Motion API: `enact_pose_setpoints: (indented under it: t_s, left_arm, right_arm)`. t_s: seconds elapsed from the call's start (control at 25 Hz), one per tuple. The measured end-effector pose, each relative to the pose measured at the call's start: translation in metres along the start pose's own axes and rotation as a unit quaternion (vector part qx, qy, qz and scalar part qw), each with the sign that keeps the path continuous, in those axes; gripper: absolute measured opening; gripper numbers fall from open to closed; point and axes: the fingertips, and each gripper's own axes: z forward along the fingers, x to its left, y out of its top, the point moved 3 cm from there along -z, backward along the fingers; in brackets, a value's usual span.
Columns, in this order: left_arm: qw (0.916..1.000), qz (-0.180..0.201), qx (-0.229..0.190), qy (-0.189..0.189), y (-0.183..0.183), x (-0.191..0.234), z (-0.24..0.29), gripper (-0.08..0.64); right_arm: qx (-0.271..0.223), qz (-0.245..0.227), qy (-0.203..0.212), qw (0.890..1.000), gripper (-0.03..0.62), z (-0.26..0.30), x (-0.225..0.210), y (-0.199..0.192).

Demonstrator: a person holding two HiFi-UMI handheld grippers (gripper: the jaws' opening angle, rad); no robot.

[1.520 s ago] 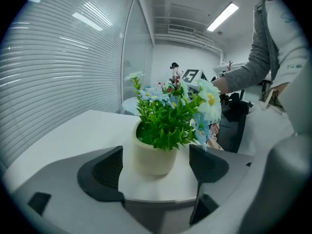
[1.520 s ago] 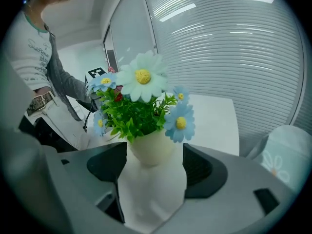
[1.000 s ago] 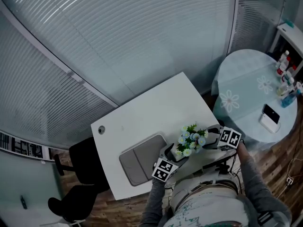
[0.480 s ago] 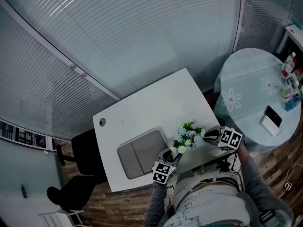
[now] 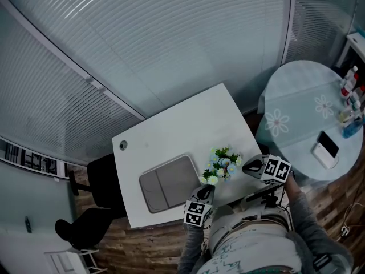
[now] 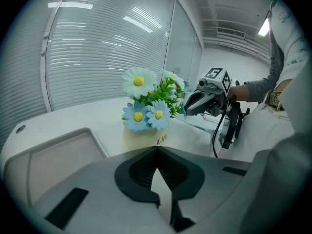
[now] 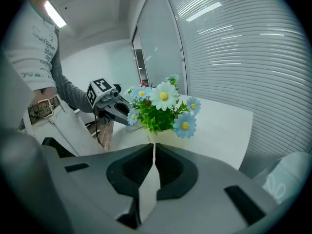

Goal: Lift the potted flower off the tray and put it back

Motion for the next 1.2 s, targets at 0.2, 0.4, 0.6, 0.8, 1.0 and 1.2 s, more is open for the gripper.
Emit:
enact_pose_setpoints:
  t_s: [0.2, 0.4, 0.6, 0.8, 1.0, 1.2]
  left_arm:
    - [0.9996, -0.027, 0.001, 0.0, 0.003, -0.019, 0.0, 0.011]
    - [0.9993, -0.034, -0.006, 0.013, 0.007, -0.029, 0.003, 0.011]
    - [0.9988, -0.037, -0.01, 0.03, 0.012, -0.028, 0.003, 0.011]
    - [0.9986, -0.038, -0.003, 0.036, 0.009, -0.016, 0.001, 0.011]
    - [0.9993, -0.012, 0.023, 0.027, 0.001, 0.002, 0.001, 0.011]
    - [0.9997, -0.008, 0.025, -0.001, 0.004, 0.024, 0.003, 0.011]
  right_arm:
    - [-0.007, -0.019, 0.014, 1.0, 0.028, -0.001, 0.006, 0.004]
    - [-0.007, -0.026, 0.013, 1.0, 0.028, 0.002, 0.006, 0.007]
    - [-0.01, -0.028, 0.016, 0.999, 0.028, 0.002, 0.002, 0.009]
    - [-0.005, -0.031, 0.025, 0.999, 0.028, 0.002, -0.004, 0.005]
    - [0.0, -0.025, 0.029, 0.999, 0.028, 0.008, -0.014, 0.005]
    - [0.006, -0.015, 0.023, 1.0, 0.028, 0.016, -0.023, 0.005]
